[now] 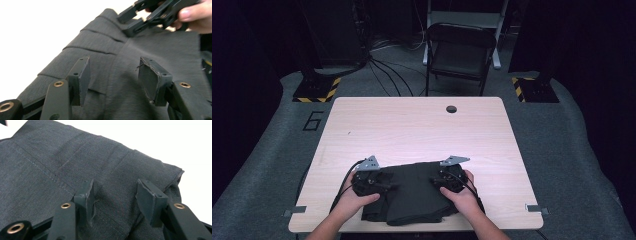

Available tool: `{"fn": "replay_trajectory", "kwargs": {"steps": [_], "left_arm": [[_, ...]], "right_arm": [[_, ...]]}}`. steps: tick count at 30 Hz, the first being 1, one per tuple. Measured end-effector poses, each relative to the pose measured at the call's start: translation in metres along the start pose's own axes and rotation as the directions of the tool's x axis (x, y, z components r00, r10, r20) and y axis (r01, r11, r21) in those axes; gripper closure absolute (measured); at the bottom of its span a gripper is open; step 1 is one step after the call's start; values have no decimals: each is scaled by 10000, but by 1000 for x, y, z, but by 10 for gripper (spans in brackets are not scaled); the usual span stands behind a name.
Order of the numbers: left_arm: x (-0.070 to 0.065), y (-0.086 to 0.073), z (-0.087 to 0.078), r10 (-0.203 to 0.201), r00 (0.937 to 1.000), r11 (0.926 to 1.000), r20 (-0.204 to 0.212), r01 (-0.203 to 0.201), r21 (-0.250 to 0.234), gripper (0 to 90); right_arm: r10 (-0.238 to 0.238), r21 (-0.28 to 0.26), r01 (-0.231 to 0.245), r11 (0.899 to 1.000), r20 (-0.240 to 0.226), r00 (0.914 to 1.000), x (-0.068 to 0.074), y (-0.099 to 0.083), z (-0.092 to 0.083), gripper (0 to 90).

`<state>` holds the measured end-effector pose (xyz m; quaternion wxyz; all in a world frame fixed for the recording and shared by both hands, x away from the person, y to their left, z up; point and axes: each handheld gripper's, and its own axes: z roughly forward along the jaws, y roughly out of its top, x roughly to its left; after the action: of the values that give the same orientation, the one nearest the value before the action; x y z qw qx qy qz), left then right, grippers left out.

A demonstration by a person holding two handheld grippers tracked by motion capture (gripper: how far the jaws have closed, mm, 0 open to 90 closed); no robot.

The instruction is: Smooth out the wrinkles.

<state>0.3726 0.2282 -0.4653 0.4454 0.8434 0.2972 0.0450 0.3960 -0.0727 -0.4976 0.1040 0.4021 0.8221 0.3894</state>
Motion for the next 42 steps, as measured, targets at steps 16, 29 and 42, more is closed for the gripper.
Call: {"fn": "replay_trajectory", "kwargs": {"steps": [16, 29, 42], "left_arm": [[17, -24, 9, -37, 9976, 9974, -693, 87, 715, 432], [27, -19, 19, -160, 9955, 9956, -935, 245, 902, 462], [43, -7, 33, -597, 9871, 9970, -1488, 662, 391, 460]], "right_arm": [[-313, -3, 313, 9995, -22, 9995, 1, -3, -3, 472], [-825, 385, 826, 9958, -31, 9966, -2, 1, -3, 451], [-417, 299, 409, 9987, 275, 9988, -12, 7, 5, 452]]}}
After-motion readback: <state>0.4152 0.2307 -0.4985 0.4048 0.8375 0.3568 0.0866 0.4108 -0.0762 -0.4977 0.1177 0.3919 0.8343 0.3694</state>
